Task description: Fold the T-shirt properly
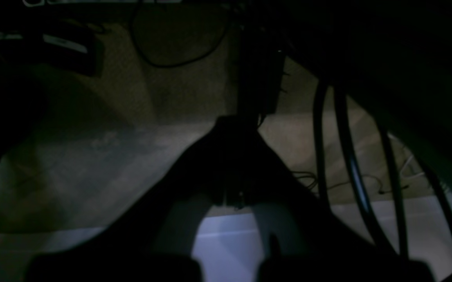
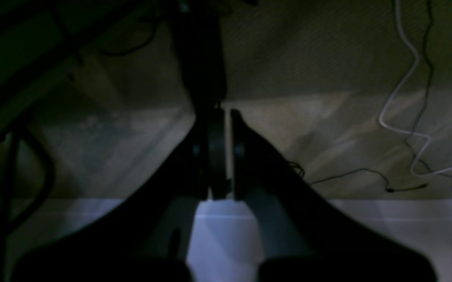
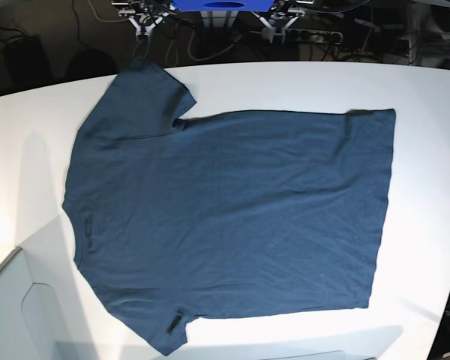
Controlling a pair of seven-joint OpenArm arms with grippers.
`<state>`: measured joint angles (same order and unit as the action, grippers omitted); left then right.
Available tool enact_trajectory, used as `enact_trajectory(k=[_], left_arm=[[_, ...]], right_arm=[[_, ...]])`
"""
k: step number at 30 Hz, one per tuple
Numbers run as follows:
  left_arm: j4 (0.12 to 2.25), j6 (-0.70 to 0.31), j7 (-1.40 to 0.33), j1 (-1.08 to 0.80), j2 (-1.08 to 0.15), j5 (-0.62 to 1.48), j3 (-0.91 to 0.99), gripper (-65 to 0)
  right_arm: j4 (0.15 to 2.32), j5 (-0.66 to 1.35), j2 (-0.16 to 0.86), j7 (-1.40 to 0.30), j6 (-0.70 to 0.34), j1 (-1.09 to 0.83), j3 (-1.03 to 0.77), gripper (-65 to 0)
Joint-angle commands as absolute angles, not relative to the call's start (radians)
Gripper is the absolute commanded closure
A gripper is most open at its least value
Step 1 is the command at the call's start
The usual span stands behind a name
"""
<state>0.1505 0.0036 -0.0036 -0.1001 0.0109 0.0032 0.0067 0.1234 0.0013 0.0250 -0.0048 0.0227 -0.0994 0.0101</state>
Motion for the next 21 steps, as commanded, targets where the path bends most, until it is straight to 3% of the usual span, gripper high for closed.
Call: enact_trajectory(k=[1,21], left_arm=[[0.153,0.002,-0.005,-0.107,0.013,-0.001,0.004,-0.1],[0.153,0.002,-0.007,-0.108,0.013,-0.002,0.002,-0.1]], right_arm=[[0.136,-0.001,0.028,-0.01,0.002,-0.113,0.012,0.0],[0.148,-0.001,0.044,-0.085,0.005,-0.113,0.012,0.0]])
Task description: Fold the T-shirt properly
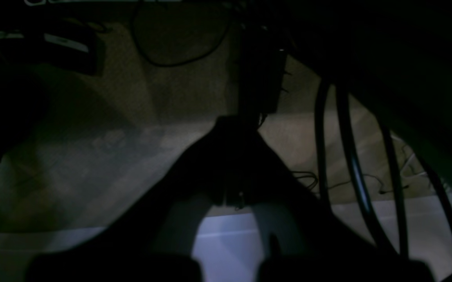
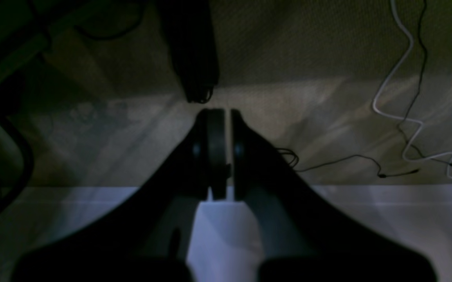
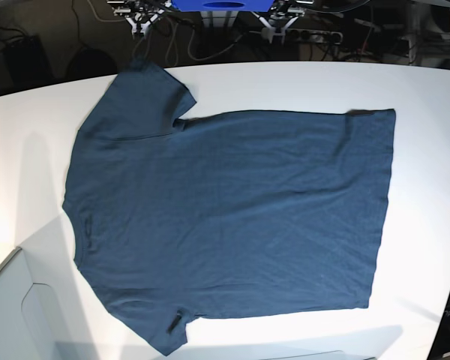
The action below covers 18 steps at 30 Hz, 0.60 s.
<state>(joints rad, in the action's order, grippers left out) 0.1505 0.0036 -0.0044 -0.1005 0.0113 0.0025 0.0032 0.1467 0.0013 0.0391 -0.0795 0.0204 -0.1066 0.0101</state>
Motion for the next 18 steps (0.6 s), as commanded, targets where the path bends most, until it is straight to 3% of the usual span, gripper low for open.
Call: enact_trajectory(k=[1,11,18], left_arm=[[0.153,0.002,-0.007,-0.108,0.013,-0.002,0.002,-0.1],[0.157,0.001,-0.002,-0.16,0.004,0.004,0.008,0.0],[0.498,0.001,-0.007,-0.372,-0.036,0.005,0.013,0.0]], right_arm=[[0.148,-0.001,0.044,-0.085,0.005,-0.113,0.012,0.0],[0.154,-0.002,0.044,-0.093,0.001,-0.148,0.013,0.0],[0.545,-0.002,0.093,-0.16,0.002,-0.377,0.015,0.0]])
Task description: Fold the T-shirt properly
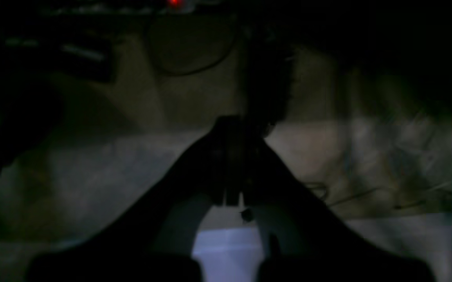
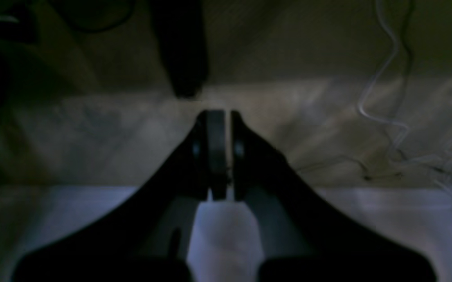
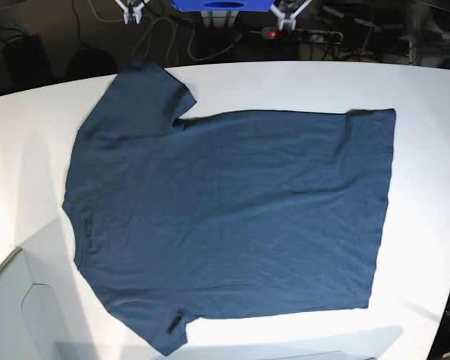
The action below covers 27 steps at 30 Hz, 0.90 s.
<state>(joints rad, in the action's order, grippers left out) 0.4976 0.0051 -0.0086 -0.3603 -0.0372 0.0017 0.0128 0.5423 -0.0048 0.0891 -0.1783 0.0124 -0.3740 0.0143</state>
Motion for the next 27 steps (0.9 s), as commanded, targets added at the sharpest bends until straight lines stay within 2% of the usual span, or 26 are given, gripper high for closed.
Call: enact_trajectory(k=[1,10,18,22,27], left_arm=[[0.542,0.001,-0.008,-0.403,-0.039,0.007,0.013,0.0],[0.957,0.001,-0.007,-0.677,-0.084,0.007,0.013,0.0],[1.434,0.001,-0.007,-0.934,-0.153,0.007,0.013,0.0],[1.6,0.001,-0.007,-1.01,-0.173,0.007,0.015,0.0],[1.768,0.001,-0.007,-1.072,-0.173,0.007,0.019,0.0]], right_arm=[[0.61,-0.002,0.096,-0.186,0.002,-0.407,0.013,0.0],[1.199,-0.002,0.148,-0.352,0.004,-0.69,0.012,0.0],[1.647,-0.004,0.232,-0.427,0.004,-0.908,0.005,0.0],[1.845,-0.004,0.274,-0.483,0.002,-0.978,-0.001,0.0],[2.083,-0.004,0.26,-0.573,-0.001,-1.035,-0.104,0.0]])
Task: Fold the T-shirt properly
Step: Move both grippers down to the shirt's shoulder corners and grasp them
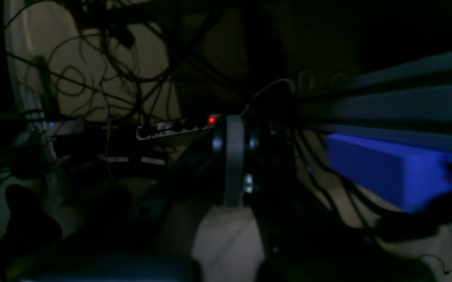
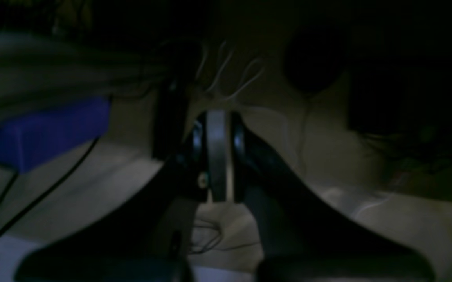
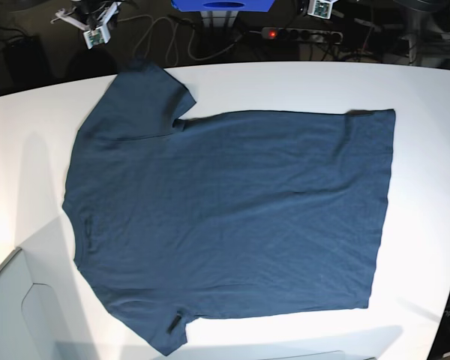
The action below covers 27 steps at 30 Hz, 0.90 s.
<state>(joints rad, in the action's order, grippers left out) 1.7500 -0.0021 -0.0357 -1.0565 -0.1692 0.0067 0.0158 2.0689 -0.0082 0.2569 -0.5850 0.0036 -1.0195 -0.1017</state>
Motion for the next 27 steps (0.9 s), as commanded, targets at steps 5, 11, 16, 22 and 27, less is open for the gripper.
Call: enact_trajectory(k=[5,11,16,22,27], left_arm=[[1.888,0.001,-0.007,-1.089,-0.162,0.007,0.093,0.0],[1.986,0.001,-0.007,-1.066,-0.168,0.107,0.205,-25.9],[1.963,-0.001,-0.008,-0.944,-0.173,0.295,0.338,-33.4],[1.827,-0.001,-0.008,-0.791,-0.213,0.381,0.381,-33.4],[1.687,-0.001,-0.007,-0.691,-0.222,0.426,0.383,-34.0]], right_arm=[[2.12,-0.004,0.266,-0.605,-0.002,-1.006,-0.13,-0.2],[2.124,-0.004,0.266,-0.605,-0.002,-0.96,-0.13,-16.8],[2.124,-0.004,0.266,-0.605,-0.002,-0.917,-0.127,-35.2],[2.121,-0.004,0.266,-0.605,-0.002,-0.895,-0.125,-37.8],[2.12,-0.004,0.268,-0.605,-0.002,-0.895,-0.125,-37.8]])
